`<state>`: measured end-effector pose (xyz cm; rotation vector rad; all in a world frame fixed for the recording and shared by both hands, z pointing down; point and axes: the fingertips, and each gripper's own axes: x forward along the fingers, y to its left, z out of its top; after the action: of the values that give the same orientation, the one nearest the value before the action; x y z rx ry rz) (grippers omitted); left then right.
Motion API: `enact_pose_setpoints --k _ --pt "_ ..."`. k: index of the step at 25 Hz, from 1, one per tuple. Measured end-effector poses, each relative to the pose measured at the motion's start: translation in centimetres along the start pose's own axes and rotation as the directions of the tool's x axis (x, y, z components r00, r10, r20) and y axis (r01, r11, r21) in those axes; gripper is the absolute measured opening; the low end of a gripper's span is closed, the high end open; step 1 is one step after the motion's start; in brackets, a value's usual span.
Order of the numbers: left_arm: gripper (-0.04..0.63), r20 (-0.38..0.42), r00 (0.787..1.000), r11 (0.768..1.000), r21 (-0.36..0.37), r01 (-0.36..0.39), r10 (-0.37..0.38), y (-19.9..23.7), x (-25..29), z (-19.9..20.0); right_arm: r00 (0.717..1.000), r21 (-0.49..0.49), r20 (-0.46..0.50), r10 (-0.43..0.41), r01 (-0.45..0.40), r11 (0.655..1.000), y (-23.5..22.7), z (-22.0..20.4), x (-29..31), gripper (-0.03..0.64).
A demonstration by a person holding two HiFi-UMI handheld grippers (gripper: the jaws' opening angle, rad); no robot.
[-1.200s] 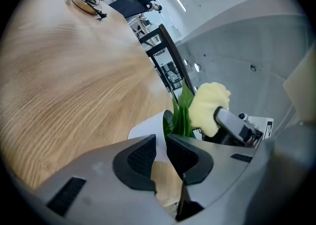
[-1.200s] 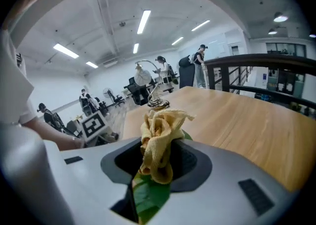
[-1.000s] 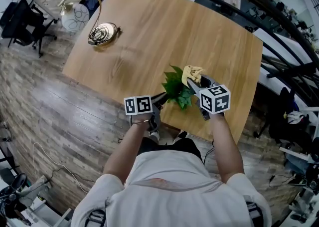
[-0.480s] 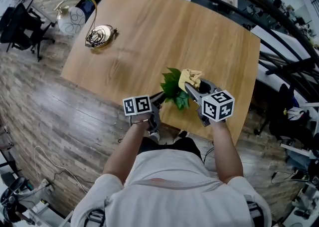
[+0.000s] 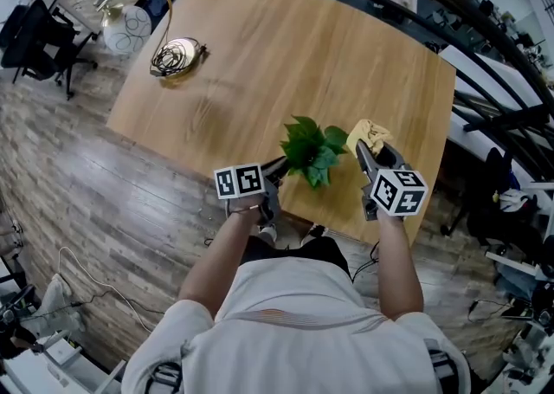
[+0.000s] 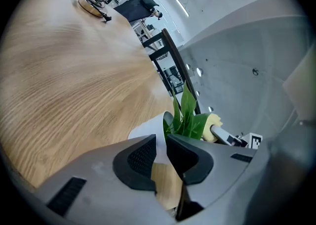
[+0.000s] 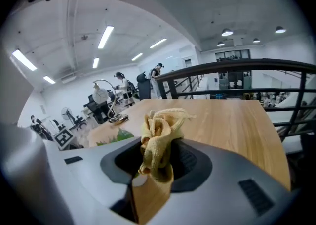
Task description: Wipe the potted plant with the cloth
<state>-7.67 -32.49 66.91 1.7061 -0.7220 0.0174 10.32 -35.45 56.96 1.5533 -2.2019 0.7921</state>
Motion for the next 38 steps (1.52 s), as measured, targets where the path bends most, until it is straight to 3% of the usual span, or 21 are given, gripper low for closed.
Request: enact_pose_setpoints --k 3,6,8,10,12,17,22,24,26,29,31,34,38 --pt "0.067 0.002 1.000 1.000 0.004 -0.004 0.004 0.1 0.0 0.0 0.987 -0.007 0.007 0.159 -0.159 0.987 4.8 0.6 -0.5 0.196" --pt "0.067 0.002 1.000 1.000 0.003 -0.005 0.005 0.1 0.1 -0.1 0.948 0.030 -0.078 0.310 -0.308 0.951 8.9 -1.2 -0.7 0.197" --pt "0.067 0.005 1.000 1.000 0.001 -0.004 0.004 0.1 0.1 -0.1 0.920 0.046 -0.160 0.359 -0.356 0.933 10.2 -3.2 -0.6 0.197" --pt "0.067 0.009 1.000 1.000 0.000 -0.005 0.005 0.1 0.1 0.0 0.901 0.061 -0.233 0.365 -0.361 0.931 10.3 -5.1 -0.3 0.197" --pt "0.067 0.010 1.000 1.000 -0.001 -0.005 0.005 0.1 0.1 0.0 0.902 0.075 -0.265 0.342 -0.334 0.940 9.4 -6.4 0.0 0.198" --pt "0.067 0.011 1.000 1.000 -0.004 -0.001 0.001 0.1 0.0 0.0 0.936 0.120 -0.244 0.255 -0.232 0.965 5.5 -6.8 -0.3 0.198" --pt "0.069 0.005 1.000 1.000 -0.001 -0.005 0.005 0.1 -0.1 -0.1 0.973 0.044 -0.216 0.079 -0.071 0.996 1.6 -6.0 -1.6 0.198" --pt "0.067 0.006 1.000 1.000 -0.001 -0.006 0.006 0.1 0.0 0.0 0.982 0.034 -0.152 0.112 -0.108 0.994 2.6 -4.4 -2.4 0.198" --pt "0.069 0.008 1.000 1.000 -0.003 -0.008 0.008 0.1 0.0 0.0 0.971 0.050 -0.100 0.218 -0.214 0.976 5.0 -2.9 -3.1 0.198" --pt "0.067 0.011 1.000 1.000 -0.002 -0.010 0.010 0.0 0.0 0.0 0.913 0.107 -0.086 0.398 -0.389 0.915 9.6 -2.6 -3.6 0.198" --pt "0.067 0.013 1.000 1.000 0.000 -0.011 0.011 0.0 0.0 0.0 0.882 0.127 -0.115 0.457 -0.444 0.887 11.8 -4.1 -3.1 0.198" --pt "0.067 0.016 1.000 1.000 -0.004 -0.009 0.009 0.1 0.0 0.1 0.874 0.092 -0.205 0.440 -0.430 0.898 13.2 -7.6 -1.7 0.198" --pt "0.067 0.019 1.000 1.000 0.000 -0.008 0.008 0.0 0.1 -0.1 0.903 0.037 -0.272 0.331 -0.334 0.942 10.5 -11.2 -1.1 0.198"
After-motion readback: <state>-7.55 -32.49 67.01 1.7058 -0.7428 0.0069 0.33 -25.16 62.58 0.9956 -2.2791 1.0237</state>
